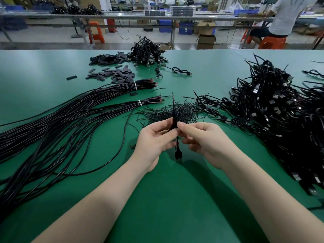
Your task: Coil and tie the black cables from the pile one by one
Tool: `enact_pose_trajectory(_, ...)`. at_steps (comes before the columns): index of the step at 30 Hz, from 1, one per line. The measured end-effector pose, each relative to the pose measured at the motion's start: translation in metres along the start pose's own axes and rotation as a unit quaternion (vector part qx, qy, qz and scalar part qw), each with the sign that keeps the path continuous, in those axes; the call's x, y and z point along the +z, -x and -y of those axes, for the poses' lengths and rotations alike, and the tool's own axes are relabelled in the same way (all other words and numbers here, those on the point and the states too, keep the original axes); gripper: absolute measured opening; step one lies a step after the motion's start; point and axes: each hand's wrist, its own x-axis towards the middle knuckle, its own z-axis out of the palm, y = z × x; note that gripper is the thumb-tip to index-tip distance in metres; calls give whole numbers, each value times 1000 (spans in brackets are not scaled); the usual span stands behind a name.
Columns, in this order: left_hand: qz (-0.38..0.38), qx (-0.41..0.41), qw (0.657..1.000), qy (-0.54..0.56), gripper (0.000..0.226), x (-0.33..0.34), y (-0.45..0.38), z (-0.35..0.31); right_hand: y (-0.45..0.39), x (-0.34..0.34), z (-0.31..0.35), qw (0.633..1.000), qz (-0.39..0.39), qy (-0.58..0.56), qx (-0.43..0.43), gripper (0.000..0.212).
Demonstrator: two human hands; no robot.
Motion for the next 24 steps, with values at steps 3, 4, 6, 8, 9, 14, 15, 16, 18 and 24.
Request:
enact_pose_trajectory(3, 13, -7, 1000, 12, 31, -1, -1, 0, -1, -2, 0, 1000, -2, -11, -2, 13)
enact_pose_trajectory(4, 15, -9, 1000, 13, 31, -2, -1, 0, -1, -2, 0, 1000, -7, 4, -19, 11)
enact_pose_trajectory(6, 24, -11, 1000, 12, 26, -3, -2, -1, -2, -3, -1, 996, -18, 48, -77, 9)
enact_pose_trajectory(8, 29, -16, 999, 13, 24, -3, -2, -2, -2, -1, -2, 986, -38, 93, -134, 9)
enact_pose_trajectory(9, 26, -21, 999, 13, 25, -3, -2, -2, -2, -1, -4, 971, -61, 143, -183, 9)
enact_pose_trajectory(14, 43, -62, 997, -2, 26, -3, -1, -4, -6, -5, -22, 696, -140, 457, -536, 9)
enact_pose_trajectory(15, 52, -71, 996, 0, 22, -4, -1, -5, -7, -6, -25, 668, -144, 472, -557, 13)
enact_pose_trajectory(16, 59, -76, 995, 3, 19, -4, -1, -6, -9, -8, -26, 658, -150, 477, -563, 15)
enact_pose_trajectory(18, 59, -82, 995, 11, 22, -3, -1, -7, -10, -9, -28, 679, -156, 460, -550, 16)
enact_pose_trajectory(24, 4, -58, 996, 72, 29, -3, -3, -6, -4, -3, -19, 899, -158, 231, -335, 13)
